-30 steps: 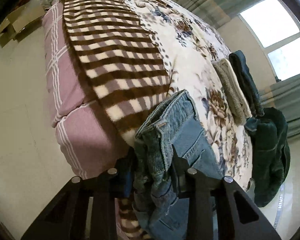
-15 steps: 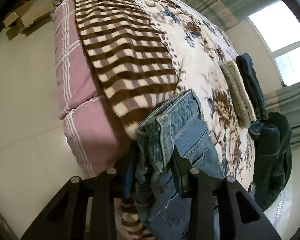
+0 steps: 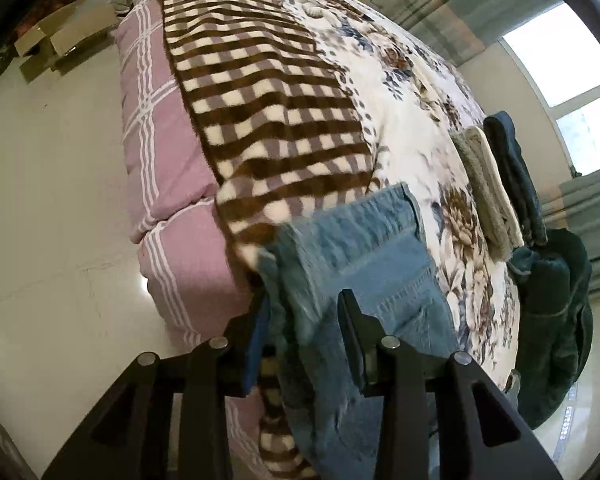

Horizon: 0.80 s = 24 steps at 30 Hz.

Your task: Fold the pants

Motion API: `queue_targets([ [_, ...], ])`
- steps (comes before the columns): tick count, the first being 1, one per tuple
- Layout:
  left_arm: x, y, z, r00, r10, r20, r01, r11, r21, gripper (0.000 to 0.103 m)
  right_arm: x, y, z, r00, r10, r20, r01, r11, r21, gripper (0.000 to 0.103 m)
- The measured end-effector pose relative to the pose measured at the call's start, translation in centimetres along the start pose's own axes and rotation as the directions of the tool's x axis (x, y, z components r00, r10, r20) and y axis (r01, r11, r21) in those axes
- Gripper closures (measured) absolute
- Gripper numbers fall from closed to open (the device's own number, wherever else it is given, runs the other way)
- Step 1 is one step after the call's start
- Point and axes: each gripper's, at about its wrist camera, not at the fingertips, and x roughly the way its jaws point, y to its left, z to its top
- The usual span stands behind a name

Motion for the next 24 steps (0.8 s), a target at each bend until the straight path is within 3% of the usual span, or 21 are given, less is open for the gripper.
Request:
queue_targets([
  [4,0.4,0.4,-0.5,1.000,-0.009,-0.011,0.009,1.000,-0.011,0.071,0.1,0.2,0.3,1.000,-0.004,-0.006,0.004,1.000,-0.003,0.023],
  [12,4.9,2.6,0.6,0.994,-0.065,-0.088,0.053,0.990,-0.129,0.066,0.3,0.1,0.7,1.000,0.004,-0.012,-0.005,1.000,-0.012,0.023],
  [15,4.0,2.3,0.5,0.995,-0.080,-0.054,0.075,0.993,-0.096,0.073,0.3,0.1,0.7,1.000,0.002,-0.009,-0.002,1.000,-0.016,0.023],
  [17,3.1,2.0,0.3,0.996,-0.090,-0.019,0.089,0.995,-0.055,0.087,0.3,0.2,0.7,1.000,0.001,-0.007,-0.001,1.000,-0.018,0.023],
  [21,0.9,0.6,0.2,0.989,-0.144,0.035,0.144,0.990,-0.002,0.089,0.4,0.2,0.5,1.000,0.004,-0.009,-0.004,1.000,-0.020,0.023],
  [24,1.4,0.6,0.4,0.994,-0.105,0.029,0.105,0.994,0.003,0.086,0.5,0.1,0.3,1.000,0.005,-0.013,-0.006,1.000,-0.017,0.023],
])
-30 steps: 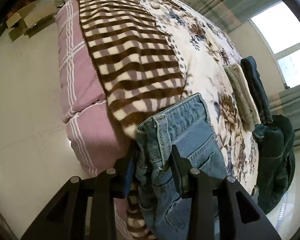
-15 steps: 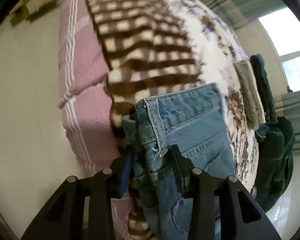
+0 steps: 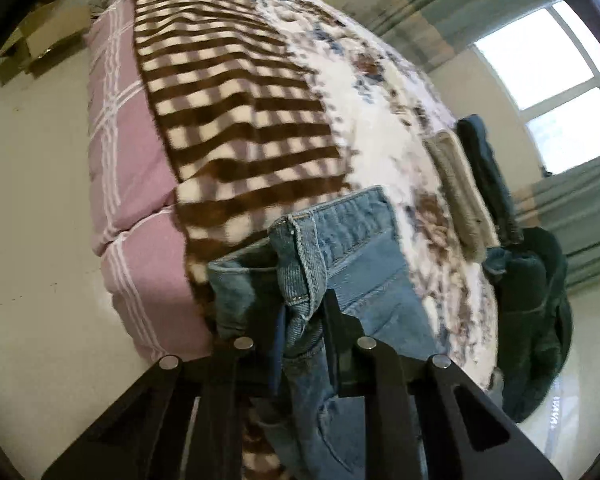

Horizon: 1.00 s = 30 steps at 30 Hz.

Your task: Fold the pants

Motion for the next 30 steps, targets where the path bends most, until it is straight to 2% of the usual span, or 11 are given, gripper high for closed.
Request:
queue_targets([
  [4,1.6,2.4,0.3,0.996,0.033,-0.080,-0.041,0.994,-0.104,0.074,-0.1,-0.2,0.3,1.000,0.004,-0.005,-0.004,1.000,-0.001,0.023],
  [5,1.3,2.6,0.2,0.997,0.029,-0.076,-0.037,0.993,-0.108,0.064,-0.1,-0.2,0.3,1.000,0.005,-0.005,-0.005,1.000,-0.002,0.023],
  [6,0.8,2.7,-0.1,0.997,0.042,-0.063,-0.048,0.994,-0.103,0.045,-0.1,-0.3,0.3,1.000,0.007,-0.002,-0.007,1.000,-0.004,0.023],
  [8,0.1,3.2,-1.0,0.998,0.046,-0.051,-0.050,0.994,-0.100,0.031,-0.1,-0.3,0.3,1.000,0.005,0.000,-0.005,1.000,-0.011,0.023],
  [10,0.1,3.9,-1.9,0.997,0.031,-0.072,-0.040,0.991,-0.127,0.031,0.0,-0.3,0.2,1.000,-0.002,0.002,0.002,1.000,-0.021,0.023],
  [16,2.2,4.1,-4.4,0.985,-0.116,-0.130,0.083,0.967,-0.239,0.032,0.1,0.2,-0.1,1.000,-0.022,-0.002,0.021,0.999,-0.042,0.023],
  [17,2.4,3.7,-4.5,0.985,-0.124,-0.121,0.093,0.968,-0.233,0.037,0.0,0.2,-0.1,1.000,-0.024,-0.004,0.023,0.999,-0.042,0.023],
  [18,2.3,3.2,-4.5,0.987,-0.129,-0.095,0.106,0.970,-0.217,0.058,0.0,0.2,0.0,1.000,-0.026,-0.007,0.025,0.999,-0.040,0.023],
  [19,2.1,2.4,-4.5,0.991,-0.109,-0.075,0.094,0.979,-0.182,0.061,-0.1,0.1,0.0,1.000,-0.026,-0.011,0.026,0.999,-0.035,0.023],
  [24,1.1,0.9,-4.2,0.994,-0.109,-0.029,0.103,0.982,-0.161,0.064,-0.3,0.8,0.5,0.999,-0.031,-0.018,0.030,0.999,-0.031,0.023],
  [30,4.7,3.5,-2.3,0.989,-0.142,-0.044,0.123,0.948,-0.293,0.057,0.0,2.3,0.5,0.999,-0.035,-0.009,0.035,0.998,-0.049,0.023],
])
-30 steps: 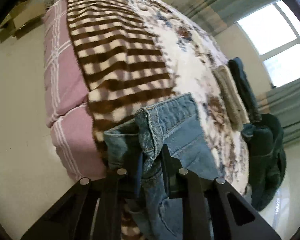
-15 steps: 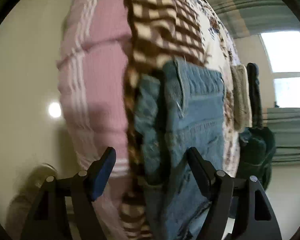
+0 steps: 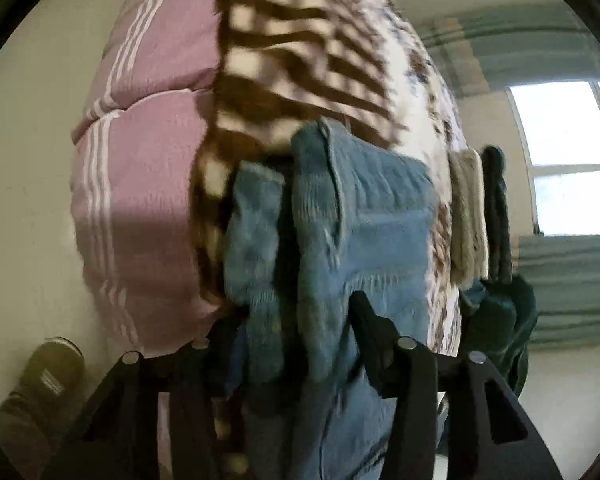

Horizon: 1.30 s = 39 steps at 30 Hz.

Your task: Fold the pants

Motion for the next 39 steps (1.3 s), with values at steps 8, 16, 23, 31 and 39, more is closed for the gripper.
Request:
queue_targets([
  [8,-1.9,-3.3,-1.2,0.994,0.031,0.104,-0.047,0.987,0.153,0.077,-1.0,0.0,-0.9,0.999,0.047,0.026,-0.047,0.999,-0.014,0.023],
  [16,-7.8,-12.8,-6.0,0.984,-0.043,0.174,-0.041,0.892,0.450,0.081,-3.6,-5.7,-2.4,0.990,0.112,0.089,-0.113,0.994,0.003,0.023],
  [23,-11.2,-19.1,-11.6,0.991,-0.054,0.118,-0.027,0.804,0.593,0.082,-5.8,-14.4,-4.4,0.974,0.173,0.147,-0.191,0.974,0.117,0.023],
  [31,-11.6,-17.2,-13.2,0.976,0.118,0.182,-0.203,0.797,0.569,0.081,-5.6,-23.7,-5.5,0.962,0.219,0.165,-0.253,0.941,0.227,0.023],
  [39,-9.2,-11.0,-8.9,0.956,0.203,0.212,-0.276,0.867,0.415,0.073,-5.7,-25.0,-4.7,0.961,0.220,0.167,-0.252,0.947,0.200,0.023],
])
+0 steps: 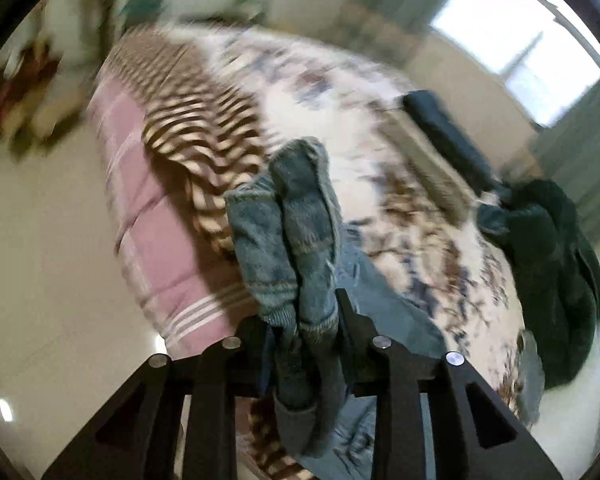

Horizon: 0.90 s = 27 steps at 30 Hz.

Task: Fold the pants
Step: 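Lift the waistband with the left tool and fold it over the jeans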

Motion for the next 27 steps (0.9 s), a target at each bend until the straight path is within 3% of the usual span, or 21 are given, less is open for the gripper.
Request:
queue_targets([
  [1,0.9,1.4,0.5,1.000,0.001,-0.024,-0.002,0.999,-0.054,0.070,0.3,0.8,0.3,1.000,0.001,-0.001,-0.001,1.000,-0.008,0.023],
  [3,2.1,4.5,1.1,0.999,0.017,-0.041,-0.023,0.988,-0.155,0.043,0.6,2.6,0.7,1.000,0.002,0.001,-0.002,0.999,-0.034,0.023],
  [4,2.4,5.8,1.3,0.999,0.011,-0.046,-0.019,0.980,-0.196,0.036,0.7,3.7,0.8,1.000,-0.002,0.004,0.002,0.999,-0.053,0.023],
  [8,2.4,9.4,2.6,1.000,0.007,-0.002,-0.007,0.954,-0.300,0.024,0.8,7.4,0.9,1.000,-0.014,0.005,0.015,0.993,-0.115,0.023],
  [10,3.6,11.0,3.4,1.000,-0.029,-0.002,0.026,0.929,-0.369,0.023,0.8,9.1,0.6,1.000,-0.023,0.005,0.024,0.990,-0.142,0.023],
  [15,9.2,15.0,3.1,0.983,-0.134,-0.122,0.048,0.841,-0.539,0.021,1.9,13.8,-1.0,0.999,-0.052,-0.018,0.047,0.982,-0.183,0.023],
  [20,11.0,15.2,2.4,0.956,-0.221,-0.195,0.061,0.797,-0.601,0.021,3.5,17.5,-3.1,0.995,-0.087,-0.043,0.076,0.974,-0.215,0.023],
  [22,10.3,14.7,2.5,0.960,-0.205,-0.191,0.056,0.809,-0.585,0.024,4.0,18.6,-3.9,0.994,-0.096,-0.050,0.083,0.971,-0.223,0.023],
  [24,9.3,13.6,2.8,0.971,-0.155,-0.180,0.041,0.857,-0.514,0.063,4.5,19.6,-4.3,0.993,-0.108,-0.052,0.093,0.968,-0.231,0.023],
  [27,7.0,11.8,3.5,0.987,-0.117,-0.112,0.062,0.910,-0.410,0.079,4.7,20.5,-4.5,0.993,-0.111,-0.046,0.098,0.969,-0.229,0.023],
])
